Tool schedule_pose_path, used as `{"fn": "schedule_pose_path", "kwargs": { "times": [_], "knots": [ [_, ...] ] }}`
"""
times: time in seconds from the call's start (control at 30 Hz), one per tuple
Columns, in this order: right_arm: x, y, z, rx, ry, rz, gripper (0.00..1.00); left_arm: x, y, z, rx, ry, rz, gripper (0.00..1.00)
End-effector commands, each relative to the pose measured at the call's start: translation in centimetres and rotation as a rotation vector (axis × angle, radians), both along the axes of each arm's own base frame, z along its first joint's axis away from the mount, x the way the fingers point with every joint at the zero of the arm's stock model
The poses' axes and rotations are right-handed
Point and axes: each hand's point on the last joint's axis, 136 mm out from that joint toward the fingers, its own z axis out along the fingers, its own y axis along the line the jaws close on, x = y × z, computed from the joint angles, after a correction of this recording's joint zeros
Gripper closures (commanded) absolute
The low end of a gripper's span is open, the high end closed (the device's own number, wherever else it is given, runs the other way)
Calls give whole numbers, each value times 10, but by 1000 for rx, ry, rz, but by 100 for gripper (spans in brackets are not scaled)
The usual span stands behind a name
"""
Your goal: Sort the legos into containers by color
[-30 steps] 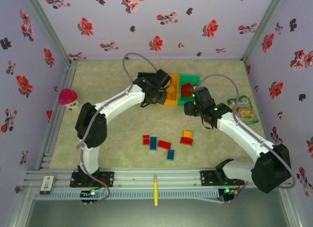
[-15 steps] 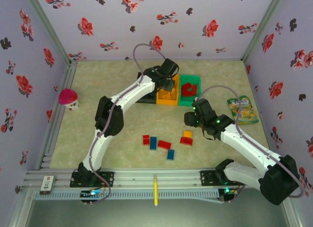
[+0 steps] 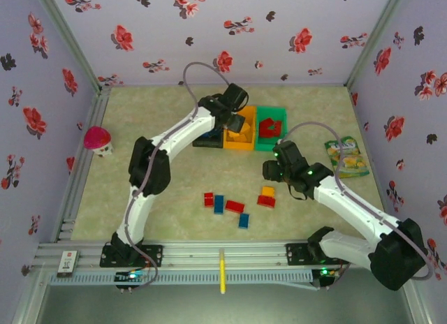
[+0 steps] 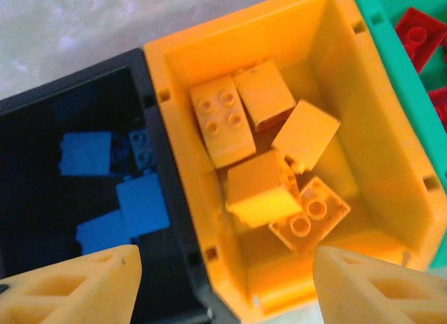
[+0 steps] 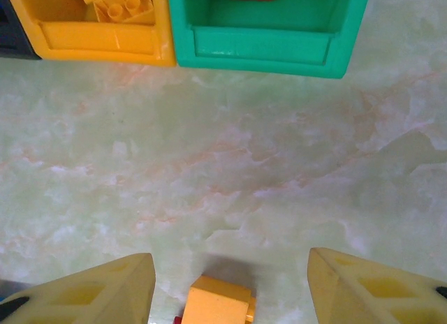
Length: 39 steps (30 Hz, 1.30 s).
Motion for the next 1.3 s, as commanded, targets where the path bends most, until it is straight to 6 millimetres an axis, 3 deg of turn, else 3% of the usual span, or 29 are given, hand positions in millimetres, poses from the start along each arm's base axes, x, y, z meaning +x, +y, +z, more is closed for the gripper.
{"fn": "schedule_pose_path", "kwargs": {
  "times": [0.0,0.27,0.5,0.77,0.97,1.27],
  "knots": [
    [-2,13,-2,11,4,62,40,-12,17,41,-35,-65,11,33],
    [-10,43,-3,29,4,187,39,-55,55,36,-56,-38,47,33],
    [-36,95,-11,19,4,426,38,-89,91,12,-45,11,95,32],
    [-64,146,-33,-46,51,633,39,-105,131,1,-82,19,195,31],
    [-95,136,-64,-201,205,734,40,-109,147,5,-94,8,223,31],
    [-114,130,-68,-208,269,773,39,-107,156,8,-101,1,241,30]
  ]
}}
